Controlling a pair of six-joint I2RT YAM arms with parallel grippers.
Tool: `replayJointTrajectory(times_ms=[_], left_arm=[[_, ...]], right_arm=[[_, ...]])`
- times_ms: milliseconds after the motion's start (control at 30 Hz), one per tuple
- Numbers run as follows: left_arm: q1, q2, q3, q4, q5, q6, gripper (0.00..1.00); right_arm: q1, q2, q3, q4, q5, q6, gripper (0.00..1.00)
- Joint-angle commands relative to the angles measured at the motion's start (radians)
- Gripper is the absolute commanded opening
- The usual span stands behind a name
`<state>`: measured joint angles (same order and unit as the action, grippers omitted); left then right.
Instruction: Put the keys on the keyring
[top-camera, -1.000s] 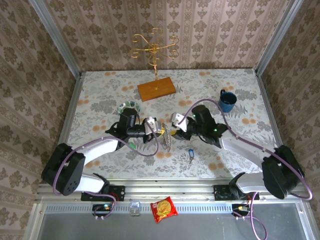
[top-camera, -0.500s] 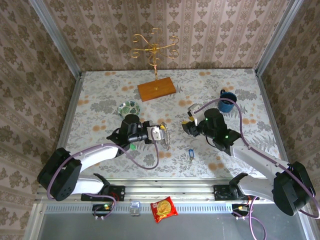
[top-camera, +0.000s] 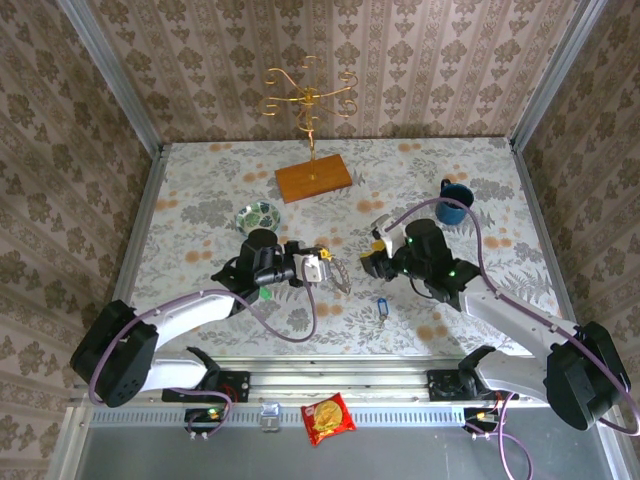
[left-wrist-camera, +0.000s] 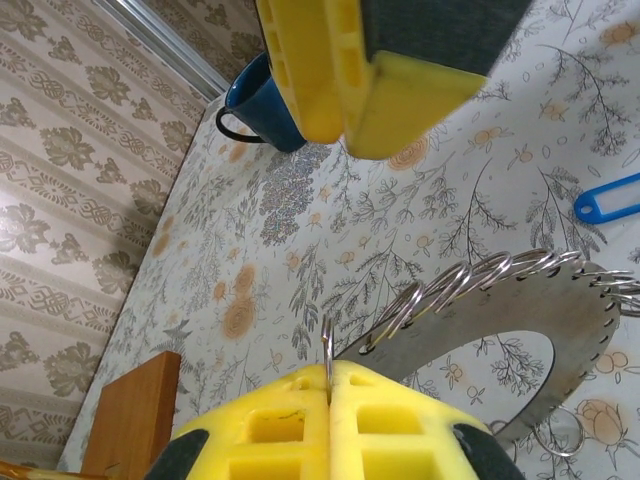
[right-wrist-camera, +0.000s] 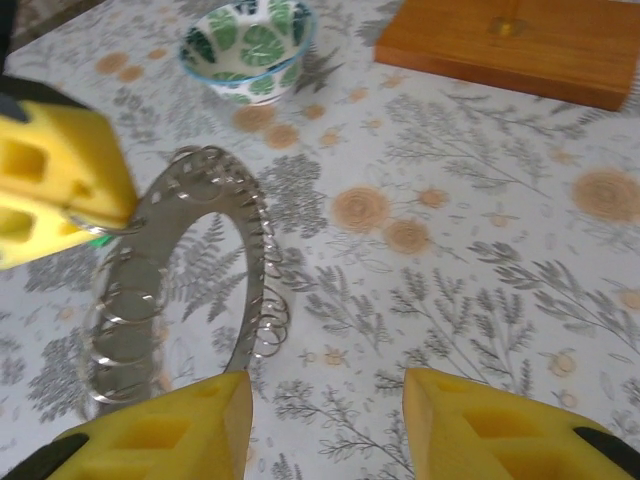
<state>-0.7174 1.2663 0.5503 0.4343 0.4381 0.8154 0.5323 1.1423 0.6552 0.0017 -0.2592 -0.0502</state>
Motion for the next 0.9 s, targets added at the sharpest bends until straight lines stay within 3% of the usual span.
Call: replayJointTrajectory(times_ms=[0,67,233,367,533,667,867], left_arm=[[0.026,-0.030,0.037,-0.005,0.029,-0.118,0.00],[0.039,-0.036,0.066,-0.048,0.019,-0.201,0.00],[0.034,-0.039,0.142,-0.138,-0.142,-0.497,0.00],[0.027,-0.044,0.209,-0.240,-0.365,-0.851,0.00],[0.015,-0.026,0.349,-0.526,-0.531,-1.306,0.00],[0.017,0.022,0.503,-0.802,-0.519,-1.587,0.00],[0.042,0.100,0.675,-1.077,-0.390,-1.906,0.00]], right_arm=[[0.014,0.011,0.072,-0.045,-0.072,-0.091,0.45],[0.013,0.016,0.092,-0.054,-0.063,-0.106,0.45],[0.018,0.020,0.138,-0.054,-0.150,-0.076,0.43],[0.066,0.029,0.146,-0.037,-0.209,-0.069,0.43],[0.150,0.078,0.118,0.062,-0.127,-0.045,0.39],[0.205,0.146,0.093,0.196,-0.012,-0.033,0.29],[0.262,0.280,0.087,0.411,0.015,-0.030,0.27]])
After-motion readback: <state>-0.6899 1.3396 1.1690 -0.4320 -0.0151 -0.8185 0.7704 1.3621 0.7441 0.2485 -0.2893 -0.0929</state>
